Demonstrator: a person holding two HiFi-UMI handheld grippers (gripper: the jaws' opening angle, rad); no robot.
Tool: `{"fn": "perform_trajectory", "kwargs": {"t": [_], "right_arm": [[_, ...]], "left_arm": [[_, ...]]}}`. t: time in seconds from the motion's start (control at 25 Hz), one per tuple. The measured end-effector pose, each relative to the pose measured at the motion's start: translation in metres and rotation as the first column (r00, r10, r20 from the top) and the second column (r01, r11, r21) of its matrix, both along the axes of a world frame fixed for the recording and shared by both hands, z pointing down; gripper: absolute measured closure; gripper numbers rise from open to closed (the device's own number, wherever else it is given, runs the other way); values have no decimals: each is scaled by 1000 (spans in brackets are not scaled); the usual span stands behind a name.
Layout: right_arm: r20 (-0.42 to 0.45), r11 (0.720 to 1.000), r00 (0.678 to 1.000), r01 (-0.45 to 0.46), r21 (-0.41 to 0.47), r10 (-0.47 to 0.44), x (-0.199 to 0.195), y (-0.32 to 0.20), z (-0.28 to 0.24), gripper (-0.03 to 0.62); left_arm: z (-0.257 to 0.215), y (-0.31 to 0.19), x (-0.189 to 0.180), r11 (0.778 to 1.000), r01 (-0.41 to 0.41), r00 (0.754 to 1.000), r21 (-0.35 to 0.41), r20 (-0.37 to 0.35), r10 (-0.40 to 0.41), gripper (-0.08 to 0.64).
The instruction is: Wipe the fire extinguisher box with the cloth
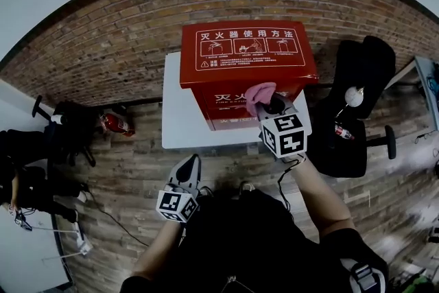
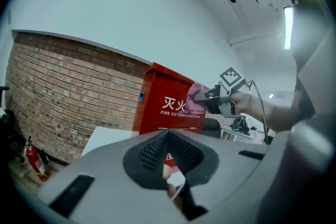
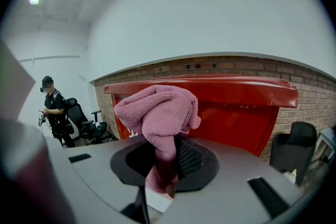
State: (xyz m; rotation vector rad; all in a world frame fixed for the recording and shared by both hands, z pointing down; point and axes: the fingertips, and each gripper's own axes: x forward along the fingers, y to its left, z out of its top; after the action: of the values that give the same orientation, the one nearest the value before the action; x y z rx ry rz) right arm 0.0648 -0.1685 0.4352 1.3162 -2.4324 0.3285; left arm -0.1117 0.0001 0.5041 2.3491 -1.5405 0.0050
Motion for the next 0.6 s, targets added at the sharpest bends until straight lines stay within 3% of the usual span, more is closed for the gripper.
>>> {"fn": "perform_trajectory", "kwargs": {"t": [0.6], "right_arm": [[-1,999,1000,-3,42,3,-2,1,34,506]], "left_arm": [[-4,10,7,998,63,998,17,11,-63,537]]}}
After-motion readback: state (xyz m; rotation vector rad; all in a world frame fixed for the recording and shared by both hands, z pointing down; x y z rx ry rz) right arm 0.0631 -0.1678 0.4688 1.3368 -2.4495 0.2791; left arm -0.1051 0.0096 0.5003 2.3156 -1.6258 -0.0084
